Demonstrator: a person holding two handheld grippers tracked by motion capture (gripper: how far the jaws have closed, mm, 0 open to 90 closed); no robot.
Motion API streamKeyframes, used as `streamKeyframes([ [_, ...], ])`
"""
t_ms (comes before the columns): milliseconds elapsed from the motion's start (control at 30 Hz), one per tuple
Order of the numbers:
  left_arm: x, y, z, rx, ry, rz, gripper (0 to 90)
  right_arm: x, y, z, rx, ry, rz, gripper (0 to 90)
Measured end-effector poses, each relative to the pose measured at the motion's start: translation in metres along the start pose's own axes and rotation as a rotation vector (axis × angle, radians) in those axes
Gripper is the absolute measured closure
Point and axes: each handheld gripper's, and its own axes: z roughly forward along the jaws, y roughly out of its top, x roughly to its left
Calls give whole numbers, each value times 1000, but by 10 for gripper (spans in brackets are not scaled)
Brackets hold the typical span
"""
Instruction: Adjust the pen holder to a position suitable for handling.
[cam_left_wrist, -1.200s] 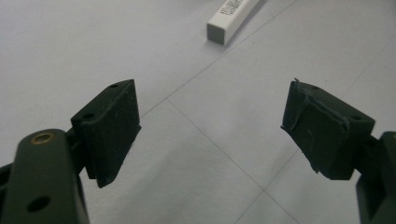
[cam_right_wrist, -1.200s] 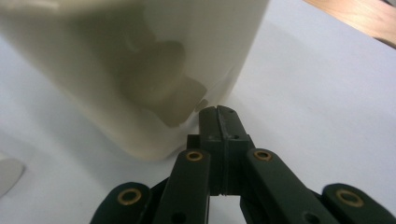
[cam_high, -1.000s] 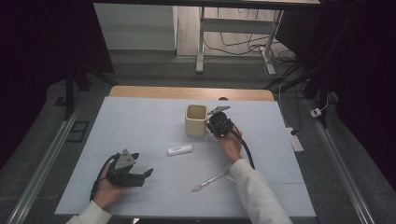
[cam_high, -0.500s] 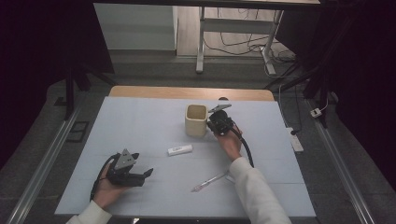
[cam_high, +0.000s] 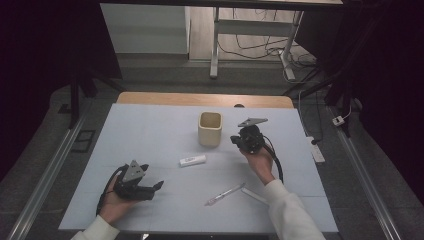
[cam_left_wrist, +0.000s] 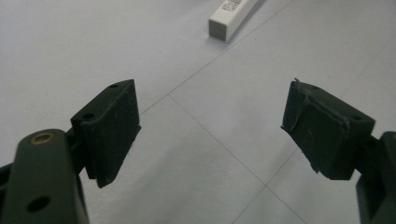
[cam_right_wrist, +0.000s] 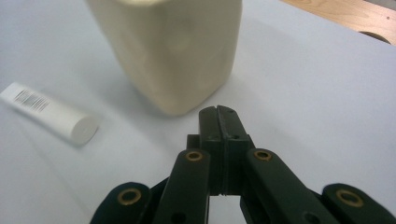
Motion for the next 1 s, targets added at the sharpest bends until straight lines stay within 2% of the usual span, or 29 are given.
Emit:
streamKeyframes([
  [133,0,0,0,2,2,1,185,2,-11,-13,-8,9,-20,888],
  [267,1,-1,-1,3,0,2,185,1,-21,-26,-26,16,-29,743],
  [500,0,-4,-5,-8,3,15,187,-4,-43,-49,-61,45,-20,604],
  [600,0,-5,-5,-8,1,13,188,-5,-55,-61,-79,43,-35,575],
  [800,0,-7,-6,-5,0,16,189,-9,-80,-84,-118,52,-32,541],
  [1000,2,-7,-5,-8,0,10,191,-8,-100,-106,-164,28,-54,518],
])
